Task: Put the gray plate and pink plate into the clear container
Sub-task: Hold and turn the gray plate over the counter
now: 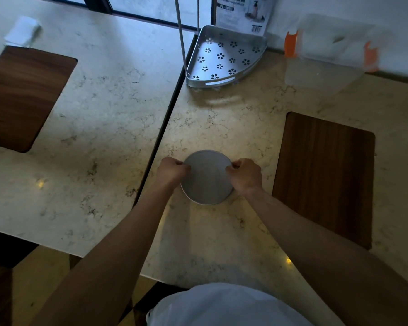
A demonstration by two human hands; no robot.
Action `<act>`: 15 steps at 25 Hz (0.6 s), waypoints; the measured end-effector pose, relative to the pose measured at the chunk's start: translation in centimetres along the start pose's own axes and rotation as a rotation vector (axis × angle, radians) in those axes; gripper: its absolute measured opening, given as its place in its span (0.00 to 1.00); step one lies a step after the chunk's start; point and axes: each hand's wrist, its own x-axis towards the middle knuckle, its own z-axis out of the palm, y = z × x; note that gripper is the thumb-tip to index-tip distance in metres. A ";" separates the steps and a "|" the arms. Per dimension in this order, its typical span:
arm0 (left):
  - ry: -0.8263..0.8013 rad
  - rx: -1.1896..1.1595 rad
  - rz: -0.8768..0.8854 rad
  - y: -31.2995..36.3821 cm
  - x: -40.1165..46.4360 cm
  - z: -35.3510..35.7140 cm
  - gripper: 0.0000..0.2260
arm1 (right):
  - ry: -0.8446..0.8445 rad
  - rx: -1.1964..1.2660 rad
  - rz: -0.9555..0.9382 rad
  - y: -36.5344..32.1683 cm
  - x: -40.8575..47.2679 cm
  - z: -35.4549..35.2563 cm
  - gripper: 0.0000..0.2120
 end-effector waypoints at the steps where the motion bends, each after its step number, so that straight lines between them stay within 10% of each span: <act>1: -0.001 -0.024 -0.003 0.0 -0.1 -0.1 0.02 | -0.010 0.007 0.011 0.1 0.0 -0.1 0.10; 15: -0.148 -0.091 0.126 3.8 -2.7 1.2 0.07 | 0.037 0.224 0.096 2.6 -2.3 -5.6 0.10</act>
